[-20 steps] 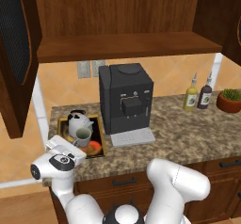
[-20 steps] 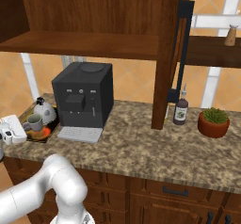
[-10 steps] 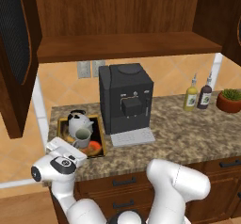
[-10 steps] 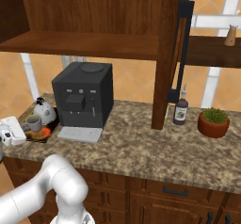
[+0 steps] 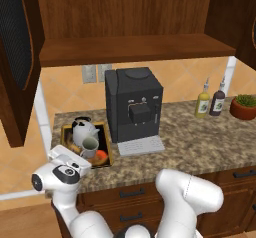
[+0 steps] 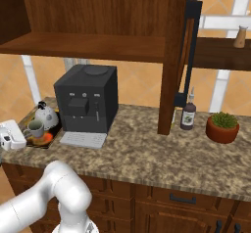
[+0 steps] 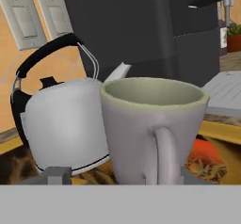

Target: Pick the kettle from the counter and place it on the tray. Then pick the mug from the cabinet and place it on the tray. Then close the cabinet doors.

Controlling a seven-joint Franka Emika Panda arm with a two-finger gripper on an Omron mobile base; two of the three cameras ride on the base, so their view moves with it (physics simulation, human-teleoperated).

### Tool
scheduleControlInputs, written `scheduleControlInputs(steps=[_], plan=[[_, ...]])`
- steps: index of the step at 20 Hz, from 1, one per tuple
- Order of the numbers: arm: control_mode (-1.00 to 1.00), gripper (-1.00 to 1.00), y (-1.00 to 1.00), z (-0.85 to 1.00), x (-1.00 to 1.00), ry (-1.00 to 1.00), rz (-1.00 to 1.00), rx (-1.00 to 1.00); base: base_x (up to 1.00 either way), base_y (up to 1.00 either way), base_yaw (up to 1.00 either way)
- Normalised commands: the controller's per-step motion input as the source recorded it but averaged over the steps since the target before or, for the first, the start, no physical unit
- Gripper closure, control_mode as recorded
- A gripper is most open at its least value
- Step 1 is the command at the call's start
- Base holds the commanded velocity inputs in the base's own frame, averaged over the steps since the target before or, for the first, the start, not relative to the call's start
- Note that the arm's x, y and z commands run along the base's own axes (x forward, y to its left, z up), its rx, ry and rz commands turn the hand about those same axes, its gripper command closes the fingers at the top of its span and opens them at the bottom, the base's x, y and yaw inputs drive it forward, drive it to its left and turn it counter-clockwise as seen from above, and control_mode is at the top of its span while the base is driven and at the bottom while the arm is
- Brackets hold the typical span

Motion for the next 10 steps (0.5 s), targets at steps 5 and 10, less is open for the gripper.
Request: scheduleControlInputs(steps=[5,10], plan=[[-1.00,-1.00,0.00,0.03,-0.20,0.03,-0.02,0.00,0.00,0.00,0.00],[-1.00,-1.00,0.00,0.01,-0.06,0.07,-0.04,0.00,0.00,0.00,0.00]])
